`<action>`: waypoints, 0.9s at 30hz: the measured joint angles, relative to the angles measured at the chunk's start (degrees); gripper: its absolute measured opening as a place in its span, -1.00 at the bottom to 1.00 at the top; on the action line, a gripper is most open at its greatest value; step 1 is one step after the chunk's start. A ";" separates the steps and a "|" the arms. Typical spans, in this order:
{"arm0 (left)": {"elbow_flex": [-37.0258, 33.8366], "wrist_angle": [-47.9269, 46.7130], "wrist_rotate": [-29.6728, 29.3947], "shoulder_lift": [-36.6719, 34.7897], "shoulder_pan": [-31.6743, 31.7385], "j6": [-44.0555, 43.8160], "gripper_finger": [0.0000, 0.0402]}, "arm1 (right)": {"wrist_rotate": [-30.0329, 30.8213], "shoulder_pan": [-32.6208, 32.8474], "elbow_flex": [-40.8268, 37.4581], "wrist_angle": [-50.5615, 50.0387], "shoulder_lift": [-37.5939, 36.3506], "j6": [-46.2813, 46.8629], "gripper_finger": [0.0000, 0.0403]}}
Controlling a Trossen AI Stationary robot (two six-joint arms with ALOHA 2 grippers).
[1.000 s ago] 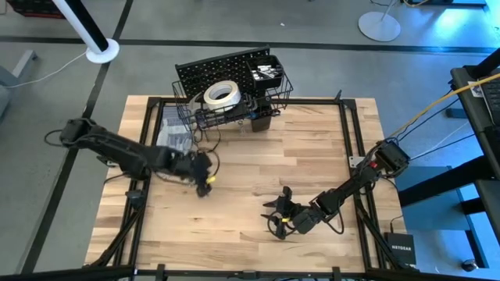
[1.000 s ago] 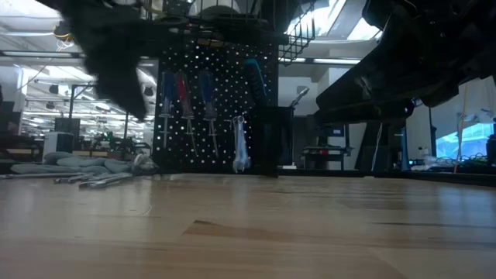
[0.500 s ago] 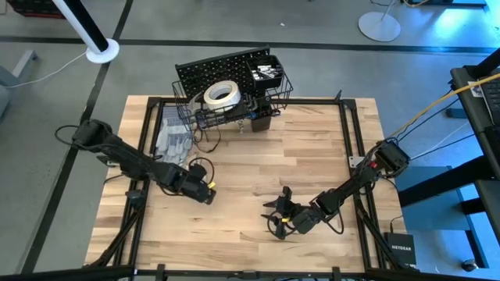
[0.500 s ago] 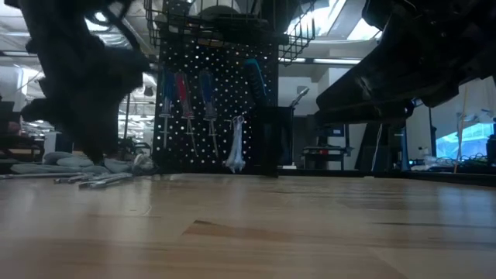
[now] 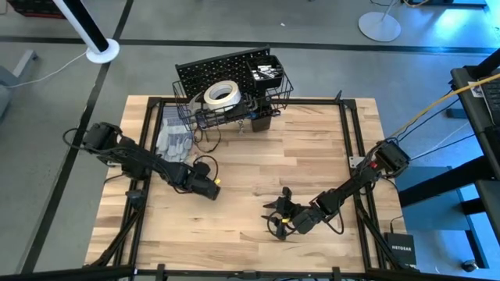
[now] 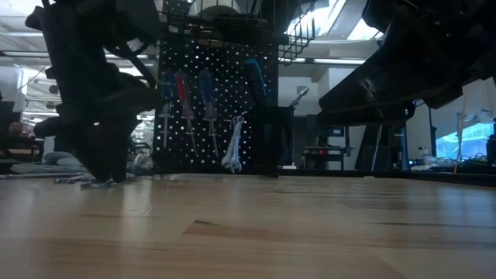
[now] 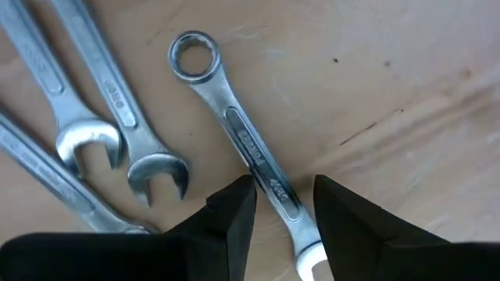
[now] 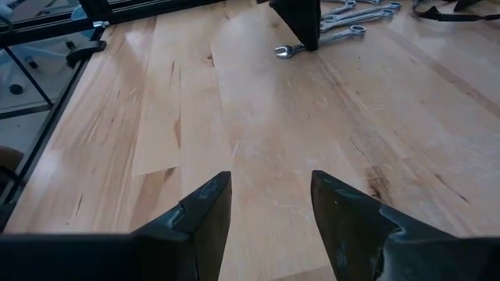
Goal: Hang tools onto peg board
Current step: Hang the wrench on the pegboard
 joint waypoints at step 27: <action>1.00 -1.87 -11.06 1.29 -5.58 36.30 -0.98 | -0.92 0.00 0.00 0.02 0.00 0.22 -0.10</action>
